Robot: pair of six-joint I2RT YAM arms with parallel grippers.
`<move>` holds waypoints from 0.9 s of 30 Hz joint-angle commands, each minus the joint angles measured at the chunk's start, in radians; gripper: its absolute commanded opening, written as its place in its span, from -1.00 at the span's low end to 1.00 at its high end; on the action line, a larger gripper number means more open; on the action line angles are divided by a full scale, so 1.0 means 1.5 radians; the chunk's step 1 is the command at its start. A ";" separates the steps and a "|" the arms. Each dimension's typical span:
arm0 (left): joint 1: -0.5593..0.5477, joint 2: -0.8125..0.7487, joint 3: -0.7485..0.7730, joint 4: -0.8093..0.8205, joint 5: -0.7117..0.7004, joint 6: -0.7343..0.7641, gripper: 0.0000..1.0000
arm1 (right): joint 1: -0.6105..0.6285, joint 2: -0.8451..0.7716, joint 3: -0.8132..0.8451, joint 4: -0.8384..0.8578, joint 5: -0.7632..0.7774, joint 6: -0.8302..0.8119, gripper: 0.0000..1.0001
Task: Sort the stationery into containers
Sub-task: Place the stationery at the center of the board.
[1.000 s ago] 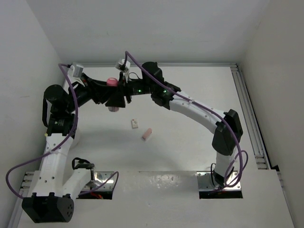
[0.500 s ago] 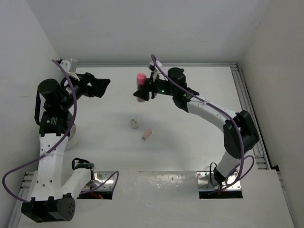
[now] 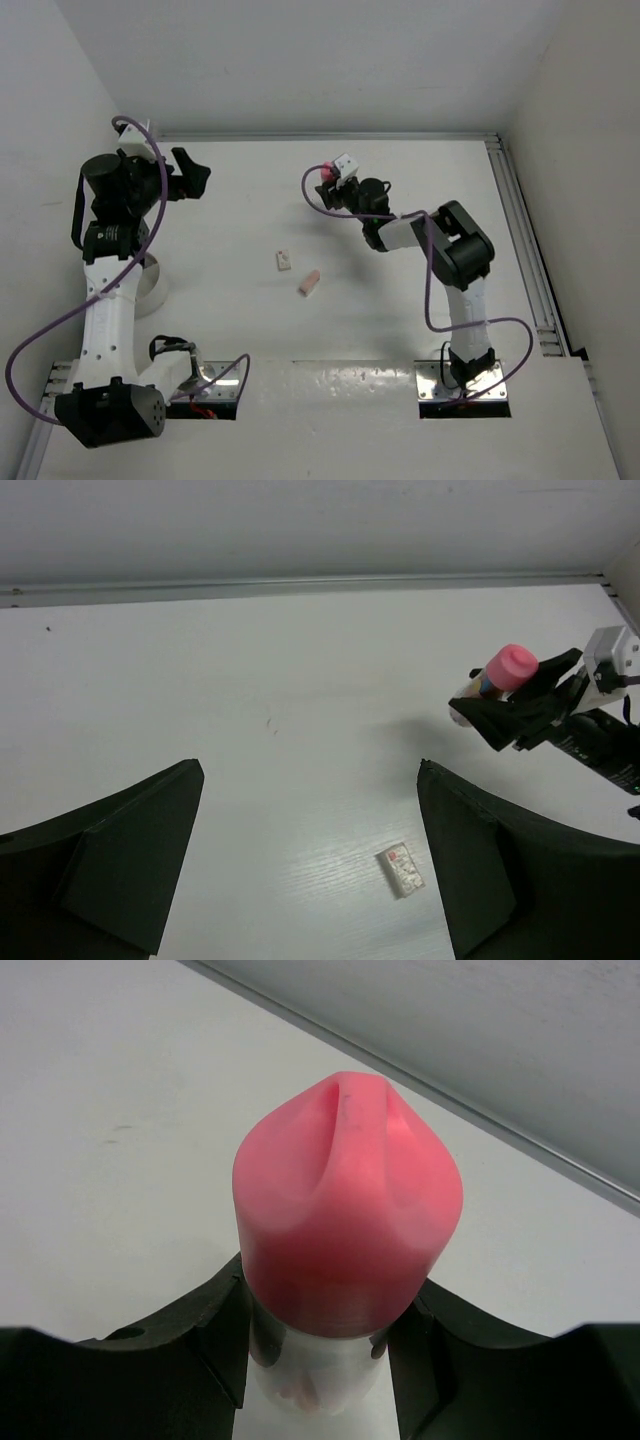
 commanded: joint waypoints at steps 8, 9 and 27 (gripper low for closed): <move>0.045 0.034 0.024 -0.013 -0.011 0.034 0.88 | -0.026 0.163 0.140 0.200 0.042 0.063 -1.00; 0.047 0.039 0.025 -0.013 -0.010 0.034 0.88 | -0.027 0.167 0.138 0.199 0.042 0.076 -1.00; 0.058 0.054 0.017 -0.042 -0.011 0.057 0.86 | -0.034 0.172 0.111 0.133 0.038 0.082 -0.57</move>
